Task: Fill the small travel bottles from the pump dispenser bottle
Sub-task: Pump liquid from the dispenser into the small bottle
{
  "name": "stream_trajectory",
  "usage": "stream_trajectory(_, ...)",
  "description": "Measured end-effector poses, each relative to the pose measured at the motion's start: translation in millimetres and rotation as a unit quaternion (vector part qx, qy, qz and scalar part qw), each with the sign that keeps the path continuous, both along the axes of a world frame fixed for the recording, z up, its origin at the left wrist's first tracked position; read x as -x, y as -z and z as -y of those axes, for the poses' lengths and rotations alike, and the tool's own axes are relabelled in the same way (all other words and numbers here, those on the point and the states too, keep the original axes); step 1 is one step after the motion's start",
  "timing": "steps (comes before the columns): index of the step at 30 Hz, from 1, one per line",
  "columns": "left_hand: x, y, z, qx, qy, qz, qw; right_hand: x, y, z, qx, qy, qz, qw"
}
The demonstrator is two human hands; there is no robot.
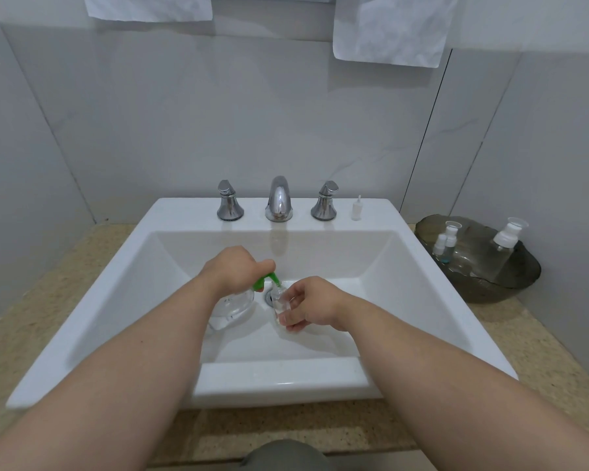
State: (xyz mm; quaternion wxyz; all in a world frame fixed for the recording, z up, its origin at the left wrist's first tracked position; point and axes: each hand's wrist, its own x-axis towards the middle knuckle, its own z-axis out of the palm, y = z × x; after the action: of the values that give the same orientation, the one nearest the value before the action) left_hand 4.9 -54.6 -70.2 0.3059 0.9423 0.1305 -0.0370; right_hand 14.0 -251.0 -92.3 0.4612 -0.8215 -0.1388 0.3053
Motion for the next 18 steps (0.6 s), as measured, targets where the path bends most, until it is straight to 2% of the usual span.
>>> stream_trajectory(8,0.4,-1.3,1.5,0.006,0.001,-0.006,1.000,1.7,-2.3,0.3,0.006,-0.007,0.001,1.000)
stream_trajectory(18,3.8,-2.0,1.3,-0.031,0.003,0.010,0.999,2.8,-3.9,-0.5,0.009,-0.009,-0.003,1.000)
